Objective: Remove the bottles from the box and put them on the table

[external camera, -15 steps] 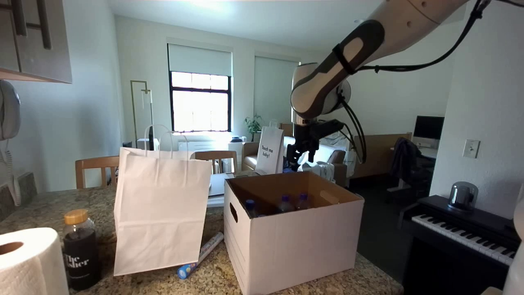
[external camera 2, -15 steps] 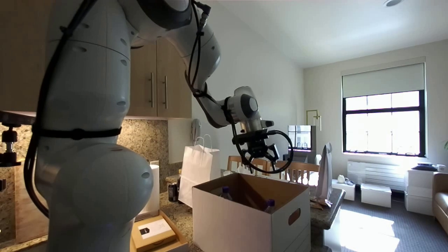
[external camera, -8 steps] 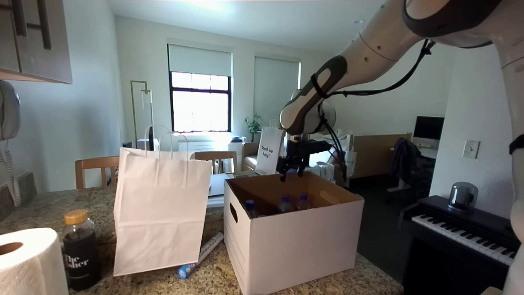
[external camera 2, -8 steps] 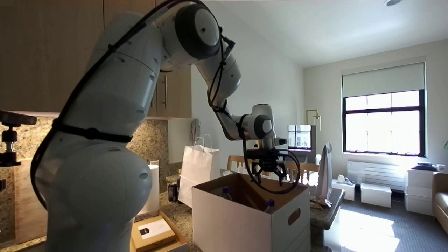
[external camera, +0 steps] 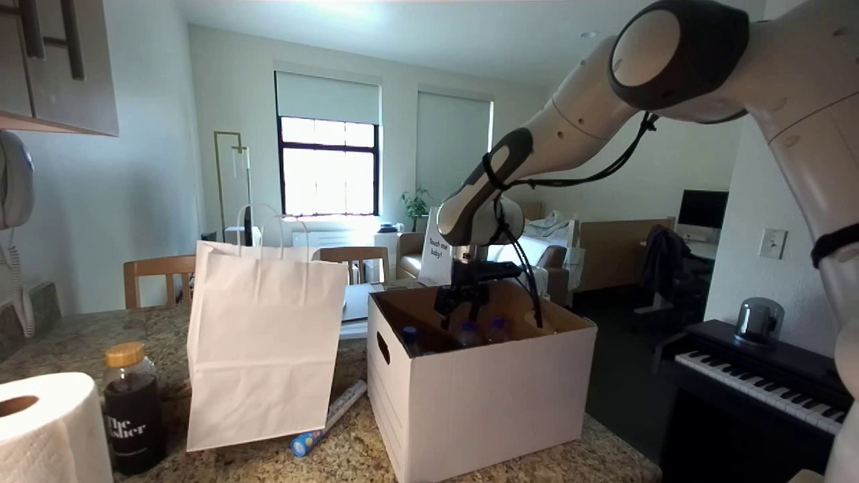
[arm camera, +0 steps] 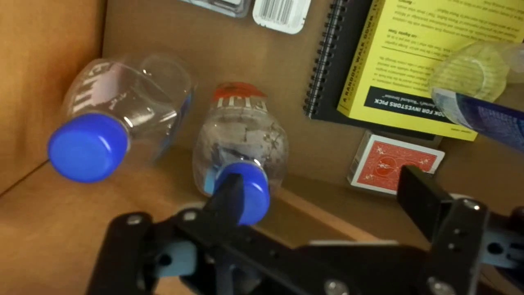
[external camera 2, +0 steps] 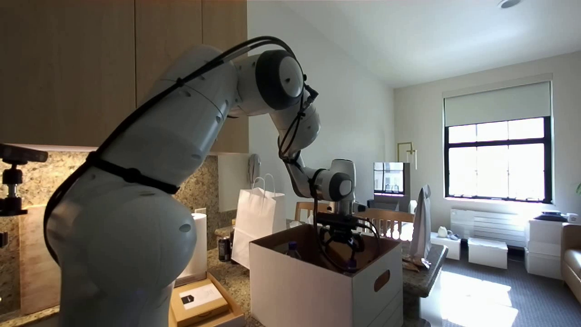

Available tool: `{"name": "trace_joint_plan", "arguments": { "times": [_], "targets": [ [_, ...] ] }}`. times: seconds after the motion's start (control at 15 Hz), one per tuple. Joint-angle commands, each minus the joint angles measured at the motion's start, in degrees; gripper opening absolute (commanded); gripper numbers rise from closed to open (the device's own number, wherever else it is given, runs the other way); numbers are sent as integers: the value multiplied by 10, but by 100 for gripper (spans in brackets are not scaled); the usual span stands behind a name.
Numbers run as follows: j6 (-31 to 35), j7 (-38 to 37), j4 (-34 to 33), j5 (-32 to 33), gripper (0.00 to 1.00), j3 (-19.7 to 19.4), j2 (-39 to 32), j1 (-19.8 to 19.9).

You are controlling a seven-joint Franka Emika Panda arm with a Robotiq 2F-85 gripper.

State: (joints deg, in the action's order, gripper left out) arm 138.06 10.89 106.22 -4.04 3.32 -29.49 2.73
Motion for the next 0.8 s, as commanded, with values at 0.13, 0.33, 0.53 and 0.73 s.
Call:
{"name": "trace_joint_plan", "arguments": {
  "times": [0.13,0.33,0.53,0.73],
  "targets": [
    [22,3,-22,-3,100,-17,-40,24],
    [1,17,-37,-5,100,-9,-45,31],
    [5,19,-23,10,100,-8,-29,21],
    [12,40,-4,8,100,5,-10,20]
  ]
}}
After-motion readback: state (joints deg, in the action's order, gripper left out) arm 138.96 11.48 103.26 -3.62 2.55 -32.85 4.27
